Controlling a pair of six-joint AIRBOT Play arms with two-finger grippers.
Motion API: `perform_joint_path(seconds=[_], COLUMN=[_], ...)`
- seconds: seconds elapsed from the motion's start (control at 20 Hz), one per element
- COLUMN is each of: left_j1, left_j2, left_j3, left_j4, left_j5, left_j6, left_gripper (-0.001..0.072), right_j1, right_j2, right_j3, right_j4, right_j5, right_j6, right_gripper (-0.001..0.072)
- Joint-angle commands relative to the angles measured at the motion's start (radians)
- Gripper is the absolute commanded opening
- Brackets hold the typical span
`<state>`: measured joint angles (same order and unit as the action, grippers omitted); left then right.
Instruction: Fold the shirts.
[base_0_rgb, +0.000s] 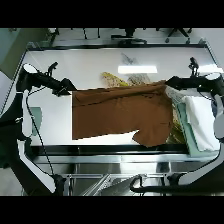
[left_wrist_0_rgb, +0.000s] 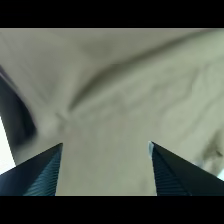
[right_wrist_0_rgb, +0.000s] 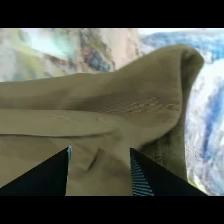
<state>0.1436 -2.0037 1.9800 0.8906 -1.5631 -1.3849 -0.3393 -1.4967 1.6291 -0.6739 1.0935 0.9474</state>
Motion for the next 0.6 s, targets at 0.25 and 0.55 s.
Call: perform_joint_path(seconds=[0.25, 0.55], left_j1=[0.034, 0.046], left_j2=[0.393, 0.588], left_j3=[-0.616, -1.191], left_j4=[0.225, 0.157], left_j5=[-0.04, 0.333], left_j6=[-0.017, 0.051], left_gripper=[0.0584, 0.0585], right_j1=[-0.131, -0.181], right_j2=[0.243, 0.445], right_j3=[-0.113, -0.41], right_j4=[-0.138, -0.139], right_j5=[0.322, 0.295], right_j6=[0.107, 0.1], right_gripper=[0.0327, 0.0327])
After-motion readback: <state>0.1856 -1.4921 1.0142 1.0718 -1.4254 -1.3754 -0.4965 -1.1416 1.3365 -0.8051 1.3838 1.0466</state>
